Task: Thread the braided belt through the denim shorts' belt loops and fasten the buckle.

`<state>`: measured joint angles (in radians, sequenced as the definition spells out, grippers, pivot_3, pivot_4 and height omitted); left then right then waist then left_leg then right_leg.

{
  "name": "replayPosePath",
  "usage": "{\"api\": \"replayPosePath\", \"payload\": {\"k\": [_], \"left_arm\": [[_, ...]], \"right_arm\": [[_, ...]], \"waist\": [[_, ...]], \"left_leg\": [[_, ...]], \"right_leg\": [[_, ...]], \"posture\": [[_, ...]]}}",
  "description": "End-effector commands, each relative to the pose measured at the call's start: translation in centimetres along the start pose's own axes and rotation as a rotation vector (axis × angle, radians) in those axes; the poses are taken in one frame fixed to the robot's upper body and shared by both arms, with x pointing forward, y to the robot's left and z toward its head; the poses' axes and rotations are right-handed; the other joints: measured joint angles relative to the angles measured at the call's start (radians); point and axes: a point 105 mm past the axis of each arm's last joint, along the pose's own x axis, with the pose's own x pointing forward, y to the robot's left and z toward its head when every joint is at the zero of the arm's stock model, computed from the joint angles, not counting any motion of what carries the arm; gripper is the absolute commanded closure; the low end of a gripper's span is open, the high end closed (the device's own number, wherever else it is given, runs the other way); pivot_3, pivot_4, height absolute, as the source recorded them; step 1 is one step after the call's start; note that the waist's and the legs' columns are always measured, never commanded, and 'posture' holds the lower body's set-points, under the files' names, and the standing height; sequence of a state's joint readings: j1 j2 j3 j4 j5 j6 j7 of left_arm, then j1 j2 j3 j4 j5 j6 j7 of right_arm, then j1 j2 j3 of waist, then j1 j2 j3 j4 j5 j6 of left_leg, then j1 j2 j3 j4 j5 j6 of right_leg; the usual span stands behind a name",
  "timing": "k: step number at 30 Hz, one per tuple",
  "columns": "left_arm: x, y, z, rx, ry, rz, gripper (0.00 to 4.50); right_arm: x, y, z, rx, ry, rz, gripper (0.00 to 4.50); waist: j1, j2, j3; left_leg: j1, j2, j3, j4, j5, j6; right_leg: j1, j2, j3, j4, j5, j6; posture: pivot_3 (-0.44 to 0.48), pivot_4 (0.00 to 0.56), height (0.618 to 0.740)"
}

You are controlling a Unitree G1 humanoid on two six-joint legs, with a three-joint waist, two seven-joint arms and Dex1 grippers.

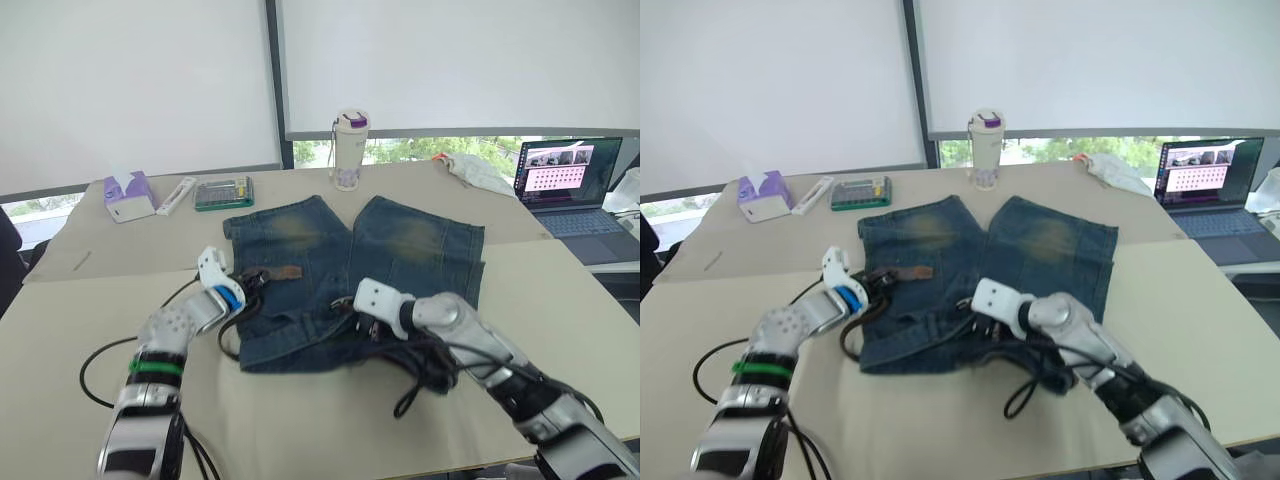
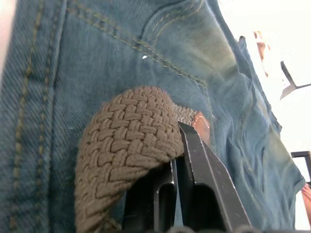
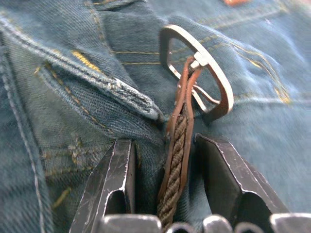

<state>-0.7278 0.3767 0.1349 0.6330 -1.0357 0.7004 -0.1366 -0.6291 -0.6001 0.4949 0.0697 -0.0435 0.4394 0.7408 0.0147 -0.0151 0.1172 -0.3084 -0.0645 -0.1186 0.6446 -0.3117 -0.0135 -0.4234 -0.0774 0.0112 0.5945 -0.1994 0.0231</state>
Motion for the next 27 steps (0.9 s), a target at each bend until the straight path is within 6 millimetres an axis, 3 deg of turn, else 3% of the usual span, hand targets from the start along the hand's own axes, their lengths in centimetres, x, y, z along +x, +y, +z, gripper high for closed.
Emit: {"api": "replayPosePath", "payload": {"k": [1, 3, 6, 8, 11, 15, 19, 27], "left_arm": [[0.1, -2.5, 1.5, 0.006, 0.038, -0.114, 4.5], [-0.2, -3.3, 1.6, 0.0, 0.077, -0.152, 4.5], [-3.7, -5.0, 0.5, -0.046, 0.217, -0.259, 4.5], [-5.5, -5.3, 0.2, -0.081, 0.242, -0.276, 4.5], [-7.9, -5.6, -0.5, -0.123, 0.242, -0.296, 4.5], [-10.5, -4.5, -2.4, -0.149, 0.221, -0.195, 4.5], [-12.0, -2.8, -4.4, -0.181, 0.218, -0.048, 4.5], [-11.8, -2.2, -5.0, -0.211, 0.185, 0.062, 4.5]], "right_arm": [[-0.5, -1.2, -0.3, -0.024, 0.014, -0.016, 2.44], [-0.7, -0.7, 0.1, -0.042, -0.005, 0.018, 2.44], [-1.8, 1.9, 2.4, -0.142, -0.123, 0.098, 2.44], [-2.4, 3.2, 2.7, -0.178, -0.135, 0.124, 2.44], [-2.8, 3.4, 2.8, -0.208, -0.134, 0.08, 2.44], [-2.8, 3.3, 2.9, -0.215, -0.129, 0.028, 2.44], [-2.4, 3.4, 3.6, -0.207, -0.157, 0.007, 2.44], [-1.4, 4.4, 4.2, -0.195, -0.174, 0.024, 2.44]], "waist": [[-0.006, 0.0, 0.0], [-0.013, 0.0, 0.0], [-0.024, 0.001, 0.0], [-0.033, 0.001, 0.0], [-0.034, 0.001, 0.0], [-0.026, 0.002, 0.0], [-0.016, 0.003, 0.0], [-0.003, 0.003, 0.001]], "left_leg": [[-0.001, 0.0, 0.0, 0.0, 0.0, 0.0], [-0.004, 0.001, -0.003, 0.0, 0.0, 0.0], [-0.005, 0.005, -0.009, -0.001, -0.001, 0.001], [-0.005, 0.007, -0.01, -0.001, -0.002, 0.002], [-0.004, 0.007, -0.009, -0.001, -0.002, 0.002], [-0.001, 0.007, -0.009, -0.001, -0.002, 0.001], [-0.001, 0.007, -0.009, -0.001, -0.002, 0.0], [0.001, 0.005, -0.008, -0.001, -0.002, 0.0]], "right_leg": [[-0.001, 0.0, 0.0, 0.0, 0.0, 0.0], [-0.003, 0.0, 0.0, 0.0, 0.0, 0.0], [-0.004, 0.0, 0.0, 0.001, 0.001, 0.001], [-0.004, 0.0, 0.001, 0.004, 0.0, 0.002], [-0.005, 0.0, 0.003, 0.006, 0.0, 0.003], [-0.004, 0.0, 0.005, 0.004, -0.001, 0.003], [-0.004, 0.0, 0.006, 0.003, -0.001, 0.003], [-0.001, 0.001, 0.004, 0.002, -0.001, 0.002]], "posture": [[0.0, 0.15, 0.74], [0.0, 0.15, 0.74], [0.0, 0.15, 0.74], [0.0, 0.15, 0.74], [0.0, 0.15, 0.74], [0.0, 0.15, 0.74], [0.0, 0.15, 0.74], [0.0, 0.15, 0.74]]}}
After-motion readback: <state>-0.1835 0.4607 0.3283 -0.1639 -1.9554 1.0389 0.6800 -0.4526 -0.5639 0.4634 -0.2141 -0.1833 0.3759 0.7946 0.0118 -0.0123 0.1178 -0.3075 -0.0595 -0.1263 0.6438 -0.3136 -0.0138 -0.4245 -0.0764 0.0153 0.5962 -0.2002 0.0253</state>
